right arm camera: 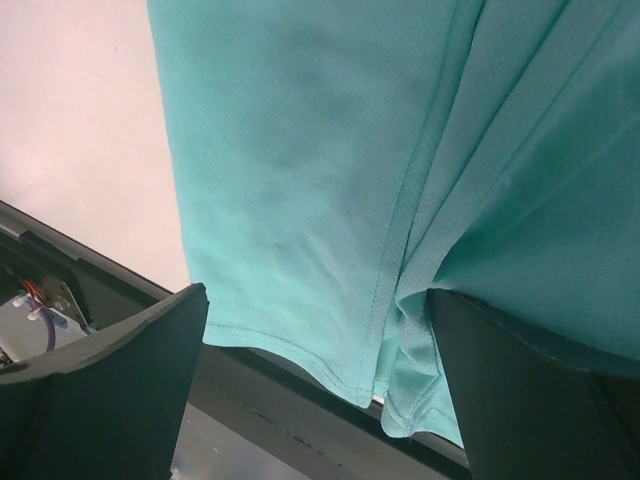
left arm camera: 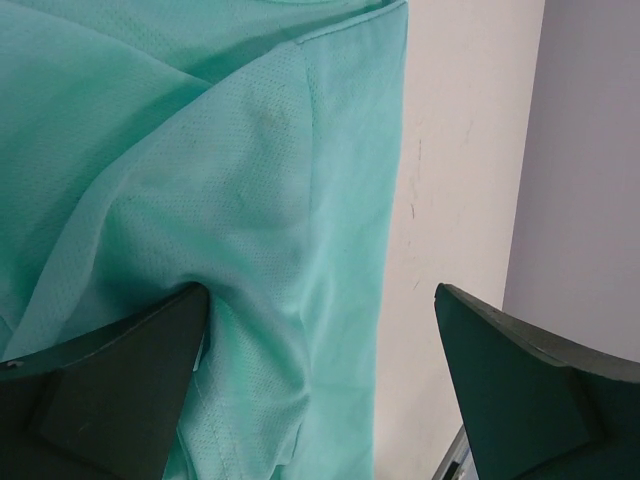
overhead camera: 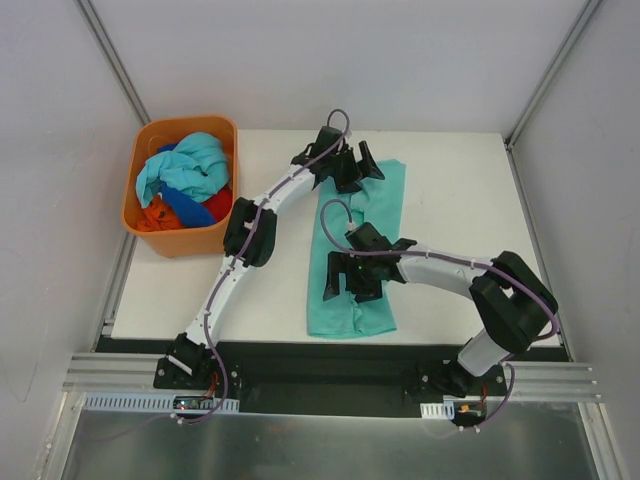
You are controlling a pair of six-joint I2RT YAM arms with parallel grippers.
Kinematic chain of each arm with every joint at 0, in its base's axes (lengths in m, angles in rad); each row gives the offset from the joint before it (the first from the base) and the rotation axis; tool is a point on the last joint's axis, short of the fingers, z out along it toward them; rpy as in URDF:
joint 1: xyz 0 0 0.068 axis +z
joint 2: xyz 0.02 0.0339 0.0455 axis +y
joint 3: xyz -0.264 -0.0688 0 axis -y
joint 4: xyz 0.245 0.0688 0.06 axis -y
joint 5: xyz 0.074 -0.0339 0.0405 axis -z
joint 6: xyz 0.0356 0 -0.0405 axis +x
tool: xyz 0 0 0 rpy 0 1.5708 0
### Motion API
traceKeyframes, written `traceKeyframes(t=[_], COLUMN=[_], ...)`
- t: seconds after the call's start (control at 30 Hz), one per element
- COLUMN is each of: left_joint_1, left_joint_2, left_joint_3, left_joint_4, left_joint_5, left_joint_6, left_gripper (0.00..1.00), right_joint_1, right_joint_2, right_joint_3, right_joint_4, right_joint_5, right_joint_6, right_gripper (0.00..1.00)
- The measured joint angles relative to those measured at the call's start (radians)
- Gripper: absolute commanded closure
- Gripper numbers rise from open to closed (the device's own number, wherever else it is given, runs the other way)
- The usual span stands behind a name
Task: Fold and stack the t-shirts
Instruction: Rotate the tshirt 90 degrees
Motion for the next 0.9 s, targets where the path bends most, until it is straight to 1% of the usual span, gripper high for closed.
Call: traceKeyframes(t=[0.2, 0.3, 0.47, 0.67, 0.8, 0.87, 0.9], left_joint_1=[0.021, 0.034, 0.051, 0.051, 0.044, 0.037, 0.029], left_joint_2=[0.015, 0.015, 0.013, -0.008, -0.089, -0.185, -0.258], left_joint_3=[0.007, 0.006, 0.001, 0.001, -0.042, -0.109, -0.167], left_joint_4=[0.039, 0.050, 0.074, 0.055, 0.023, 0.005, 0.013], left_joint_5=[-0.019, -0.054, -0.124, -0.147, -0.149, -0.150, -0.150], left_joint_6=[-0.055, -0.062, -0.067, -0.056, -0.023, 0.005, 0.019], left_gripper=[0.01, 0.01, 0.01, 0.01, 0.01, 0.01, 0.01], right_joint_1=[0.022, 0.033, 0.051, 0.063, 0.063, 0.062, 0.060], right_joint_2=[-0.012, -0.050, -0.180, -0.394, -0.498, -0.534, -0.552], right_joint_3=[0.000, -0.003, -0.032, -0.064, -0.064, -0.064, -0.069], right_joint_4=[-0.004, -0.055, -0.138, -0.210, -0.267, -0.305, -0.316], right_joint_5=[0.042, 0.089, 0.154, 0.239, 0.337, 0.381, 0.397], right_joint_6=[0.010, 0.014, 0.042, 0.068, 0.074, 0.076, 0.076], right_gripper=[0.03, 0.03, 0.03, 0.03, 0.03, 0.03, 0.03])
